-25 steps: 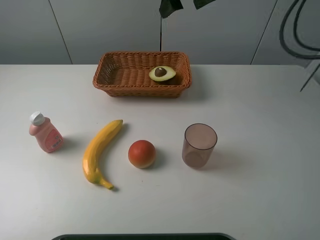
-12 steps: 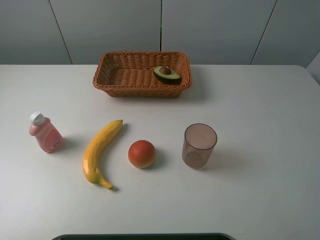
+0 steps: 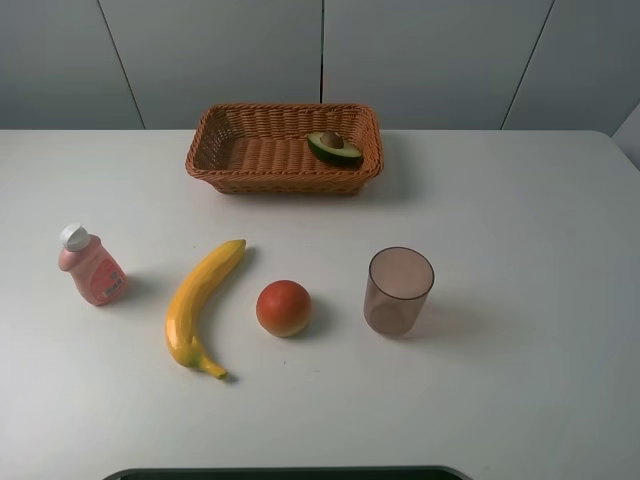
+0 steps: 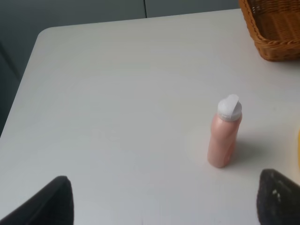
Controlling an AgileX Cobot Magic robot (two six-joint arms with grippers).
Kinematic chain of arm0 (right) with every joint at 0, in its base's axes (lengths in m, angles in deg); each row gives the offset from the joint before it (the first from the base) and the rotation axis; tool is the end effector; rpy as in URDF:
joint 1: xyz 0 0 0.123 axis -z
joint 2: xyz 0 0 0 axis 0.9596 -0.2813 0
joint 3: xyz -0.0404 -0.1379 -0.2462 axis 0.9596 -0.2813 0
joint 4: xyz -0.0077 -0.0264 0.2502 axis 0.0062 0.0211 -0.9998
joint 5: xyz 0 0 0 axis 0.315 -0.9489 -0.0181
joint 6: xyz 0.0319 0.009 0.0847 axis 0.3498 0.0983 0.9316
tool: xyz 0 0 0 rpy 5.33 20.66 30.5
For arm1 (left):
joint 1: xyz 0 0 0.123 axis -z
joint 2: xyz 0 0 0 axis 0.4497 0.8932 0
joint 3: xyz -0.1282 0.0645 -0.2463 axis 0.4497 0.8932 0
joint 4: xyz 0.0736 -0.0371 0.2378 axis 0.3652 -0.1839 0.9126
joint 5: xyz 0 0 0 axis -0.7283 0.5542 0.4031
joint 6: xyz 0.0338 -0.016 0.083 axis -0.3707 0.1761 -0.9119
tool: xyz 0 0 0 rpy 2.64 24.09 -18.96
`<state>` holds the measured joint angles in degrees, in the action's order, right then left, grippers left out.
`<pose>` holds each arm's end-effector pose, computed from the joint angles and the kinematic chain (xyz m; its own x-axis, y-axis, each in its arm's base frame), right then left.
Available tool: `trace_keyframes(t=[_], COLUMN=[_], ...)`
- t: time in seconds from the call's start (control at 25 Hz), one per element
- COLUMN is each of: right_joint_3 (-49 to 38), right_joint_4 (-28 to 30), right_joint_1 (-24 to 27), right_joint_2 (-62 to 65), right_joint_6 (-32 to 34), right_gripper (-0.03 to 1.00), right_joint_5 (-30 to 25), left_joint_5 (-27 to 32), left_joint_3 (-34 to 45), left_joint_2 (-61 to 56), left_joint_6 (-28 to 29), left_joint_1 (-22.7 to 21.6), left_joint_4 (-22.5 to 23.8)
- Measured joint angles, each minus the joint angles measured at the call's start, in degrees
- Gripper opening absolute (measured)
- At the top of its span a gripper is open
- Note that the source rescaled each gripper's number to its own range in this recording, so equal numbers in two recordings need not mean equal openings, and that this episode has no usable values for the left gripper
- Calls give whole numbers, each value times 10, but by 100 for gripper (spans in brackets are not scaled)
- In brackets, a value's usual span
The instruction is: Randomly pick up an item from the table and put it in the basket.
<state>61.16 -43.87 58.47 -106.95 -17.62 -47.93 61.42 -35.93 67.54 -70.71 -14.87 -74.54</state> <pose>0.0509 -0.0038 0.4898 -0.3699 -0.2881 -0.8833 -0.1643 0.9560 -0.2430 -0.0055 0.0094 0.2788 -0.4528 0.0982 -0.8862 0.1283 0.9907 0.0442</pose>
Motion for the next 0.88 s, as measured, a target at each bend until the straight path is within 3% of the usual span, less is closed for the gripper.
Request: trace_keyframes(t=[0.16, 0.4, 0.64, 0.88], right_joint_3=[-76, -228, -384, -485], right_joint_4=[-5, -88, -155, -170], right_joint_1=[0, 0, 0, 0], right_joint_2=[102, 236, 333, 389], right_joint_6=[15, 21, 23, 23], right_gripper=[99, 99, 99, 99], right_joint_5=[-1, -1, 42, 63], left_joint_5=[0, 0, 0, 0], left_joint_3=[0, 0, 0, 0], left_joint_2=[0, 0, 0, 0], left_joint_6=[0, 0, 0, 0], left_joint_1=[0, 0, 0, 0], left_joint_4=[0, 0, 0, 0])
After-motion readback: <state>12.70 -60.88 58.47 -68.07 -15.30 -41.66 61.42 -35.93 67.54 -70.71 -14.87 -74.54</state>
